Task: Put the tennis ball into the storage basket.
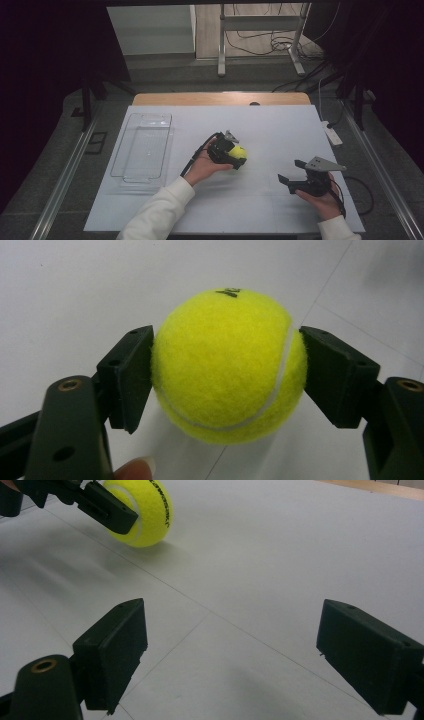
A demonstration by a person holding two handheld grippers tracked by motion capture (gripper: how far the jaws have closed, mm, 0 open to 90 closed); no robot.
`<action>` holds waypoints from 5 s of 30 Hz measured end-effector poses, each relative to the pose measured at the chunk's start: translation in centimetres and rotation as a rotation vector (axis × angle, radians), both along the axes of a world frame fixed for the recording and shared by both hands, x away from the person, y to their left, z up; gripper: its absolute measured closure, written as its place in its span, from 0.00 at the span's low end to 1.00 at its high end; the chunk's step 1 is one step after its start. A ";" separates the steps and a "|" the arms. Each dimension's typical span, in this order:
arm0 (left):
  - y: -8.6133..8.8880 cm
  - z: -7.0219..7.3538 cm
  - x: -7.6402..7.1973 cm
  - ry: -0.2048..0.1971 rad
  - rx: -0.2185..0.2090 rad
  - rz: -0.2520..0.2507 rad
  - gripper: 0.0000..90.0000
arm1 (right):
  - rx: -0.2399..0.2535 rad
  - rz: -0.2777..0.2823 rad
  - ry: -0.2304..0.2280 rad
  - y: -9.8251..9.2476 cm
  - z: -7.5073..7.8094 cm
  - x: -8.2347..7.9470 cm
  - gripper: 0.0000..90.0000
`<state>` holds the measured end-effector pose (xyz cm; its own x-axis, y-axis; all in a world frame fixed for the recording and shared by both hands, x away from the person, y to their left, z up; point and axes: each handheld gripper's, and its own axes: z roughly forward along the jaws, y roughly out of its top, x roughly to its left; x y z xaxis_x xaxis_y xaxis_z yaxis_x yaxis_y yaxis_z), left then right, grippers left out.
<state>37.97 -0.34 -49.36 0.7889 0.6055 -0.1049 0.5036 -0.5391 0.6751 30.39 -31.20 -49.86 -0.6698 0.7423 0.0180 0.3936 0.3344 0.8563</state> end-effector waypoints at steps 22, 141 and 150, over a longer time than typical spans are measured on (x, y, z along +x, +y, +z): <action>2.2 1.0 -1.3 -0.039 -0.043 0.026 0.30 | -0.001 -0.003 0.000 0.0 0.0 -0.1 0.15; 9.9 7.4 -3.7 -0.224 -0.199 0.153 0.30 | -0.006 -0.002 0.004 0.1 -0.1 -0.1 0.16; 10.5 7.7 -3.7 -0.232 -0.208 0.168 0.30 | -0.006 -0.002 0.002 0.1 -0.1 -0.1 0.16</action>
<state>34.31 10.13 -41.67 0.6977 0.7130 -0.0694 0.3938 -0.3009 0.8685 30.33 -31.10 -49.99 -0.6687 0.7434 0.0150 0.3962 0.3392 0.8532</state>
